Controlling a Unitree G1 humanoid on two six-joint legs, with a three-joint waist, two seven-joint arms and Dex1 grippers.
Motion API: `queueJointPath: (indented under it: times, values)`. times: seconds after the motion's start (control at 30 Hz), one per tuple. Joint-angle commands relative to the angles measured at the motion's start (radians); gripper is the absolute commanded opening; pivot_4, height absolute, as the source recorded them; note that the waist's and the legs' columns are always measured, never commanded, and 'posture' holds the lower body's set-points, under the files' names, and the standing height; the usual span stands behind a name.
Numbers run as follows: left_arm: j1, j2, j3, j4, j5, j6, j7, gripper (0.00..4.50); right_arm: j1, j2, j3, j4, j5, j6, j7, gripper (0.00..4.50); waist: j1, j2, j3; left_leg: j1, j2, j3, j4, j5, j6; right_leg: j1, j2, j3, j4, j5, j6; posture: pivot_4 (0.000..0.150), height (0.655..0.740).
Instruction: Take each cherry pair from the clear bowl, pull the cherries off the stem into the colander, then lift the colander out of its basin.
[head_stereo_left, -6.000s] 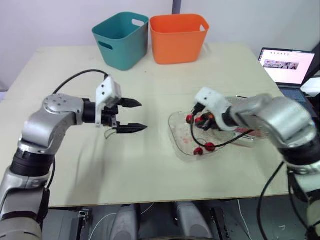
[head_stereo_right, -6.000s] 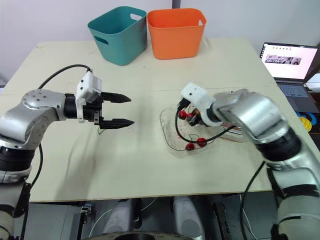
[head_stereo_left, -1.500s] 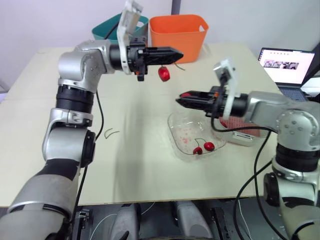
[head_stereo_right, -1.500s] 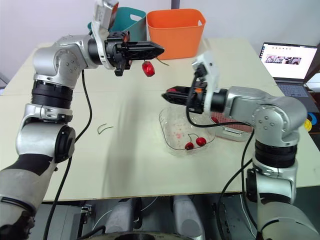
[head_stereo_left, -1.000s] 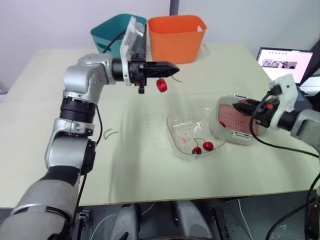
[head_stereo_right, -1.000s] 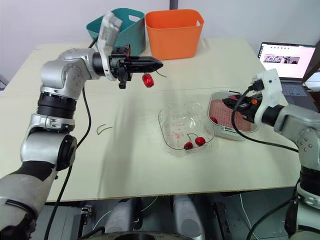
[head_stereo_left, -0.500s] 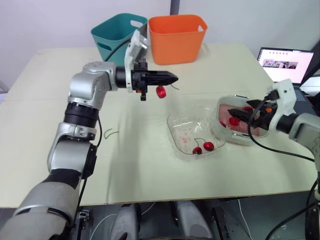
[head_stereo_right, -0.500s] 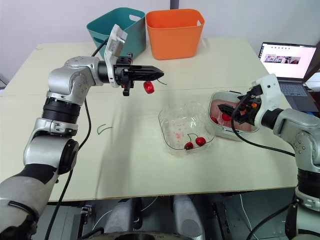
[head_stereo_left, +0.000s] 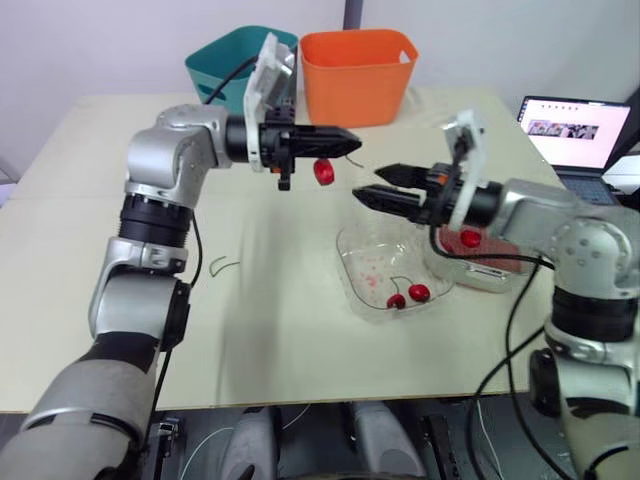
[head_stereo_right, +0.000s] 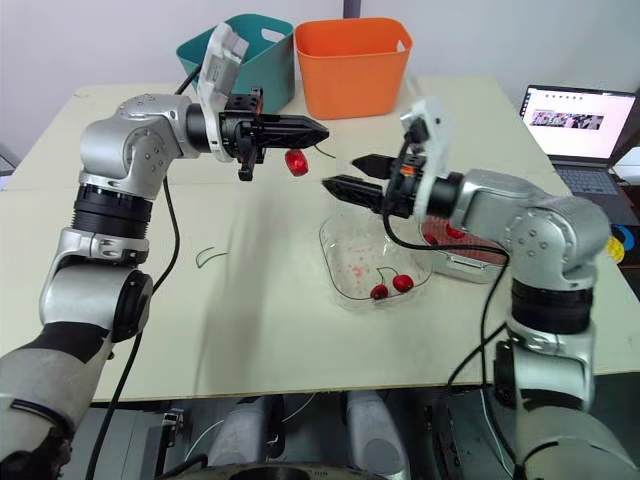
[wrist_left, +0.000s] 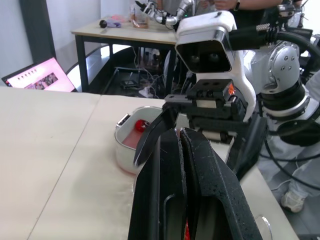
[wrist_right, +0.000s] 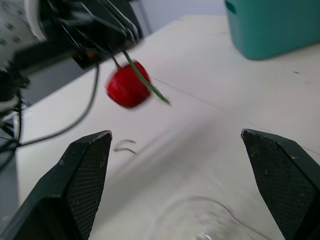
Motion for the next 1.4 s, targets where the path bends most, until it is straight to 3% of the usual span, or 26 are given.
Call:
queueJointPath:
  times: [0.03,0.63,0.8,1.0,1.4]
  values:
    - [-0.022,0.008,0.022,-0.060,-0.029,0.015,0.004,0.00,-0.045,0.033,0.004,0.010,0.019,-0.011,-0.009,4.48,0.000,0.000,0.000,0.000,0.000,0.000,0.000,0.000,0.000,0.000,0.000,0.000,0.000,0.001,0.001,0.150,0.7400]
    - [0.018,-0.001,0.018,-0.115,-0.054,0.047,0.030,0.00,-0.101,0.149,0.089,0.090,-0.028,-0.067,-0.005,4.48,-0.001,0.000,0.000,0.000,0.000,0.000,-0.001,0.000,0.000,0.000,0.000,-0.001,0.000,0.001,0.002,0.150,0.7400]
    - [0.019,-0.001,0.017,-0.114,-0.053,0.047,0.032,0.00,-0.097,0.158,0.095,0.081,-0.031,-0.071,-0.010,3.29,-0.002,0.000,0.000,0.000,0.000,0.000,-0.001,0.000,0.000,0.000,0.000,-0.001,0.000,0.001,0.002,0.150,0.7400]
    - [0.014,-0.003,0.017,-0.101,-0.046,0.034,0.033,0.00,-0.091,0.159,0.097,0.069,-0.038,-0.063,-0.010,1.23,-0.002,0.000,0.000,0.000,0.000,-0.001,-0.001,0.000,0.000,0.000,0.000,-0.001,0.000,0.001,0.002,0.150,0.7400]
    - [-0.049,-0.002,0.033,0.006,-0.017,-0.048,0.045,0.00,0.006,0.113,0.142,-0.001,-0.057,-0.025,-0.002,1.23,-0.002,0.000,0.000,0.000,0.000,0.000,-0.001,0.000,0.000,0.000,0.000,-0.001,0.000,0.001,0.002,0.150,0.7400]
